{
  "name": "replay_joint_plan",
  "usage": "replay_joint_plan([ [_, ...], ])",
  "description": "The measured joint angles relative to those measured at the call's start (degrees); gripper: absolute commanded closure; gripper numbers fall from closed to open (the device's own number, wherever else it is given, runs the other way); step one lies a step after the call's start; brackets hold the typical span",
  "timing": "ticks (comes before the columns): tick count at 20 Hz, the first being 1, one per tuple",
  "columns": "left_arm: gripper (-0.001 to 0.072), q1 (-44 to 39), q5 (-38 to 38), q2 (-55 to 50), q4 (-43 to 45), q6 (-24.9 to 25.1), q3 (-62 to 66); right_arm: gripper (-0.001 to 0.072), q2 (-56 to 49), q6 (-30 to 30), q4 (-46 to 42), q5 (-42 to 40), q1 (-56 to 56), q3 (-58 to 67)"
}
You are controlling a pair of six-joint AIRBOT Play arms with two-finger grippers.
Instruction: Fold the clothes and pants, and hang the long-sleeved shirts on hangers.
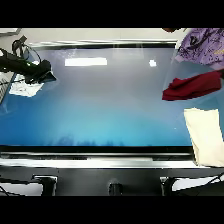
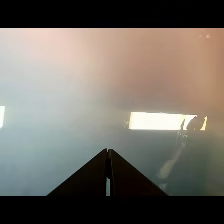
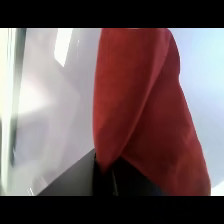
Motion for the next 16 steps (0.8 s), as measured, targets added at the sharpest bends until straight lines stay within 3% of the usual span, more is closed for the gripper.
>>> replay_joint_plan([
  [7, 0.0690, -0.09, -0.22, 0.00, -0.11, -0.94, 0.00, 0.0686, 3.82, 6.01, -11.54, 1.22, -2.97, 0.13],
  [16, 0.0690, -0.09, -2.62, 0.00, -0.20, -1.55, 0.00, 0.0686, 7.26, 7.02, -23.69, 12.76, -3.30, 0.15],
])
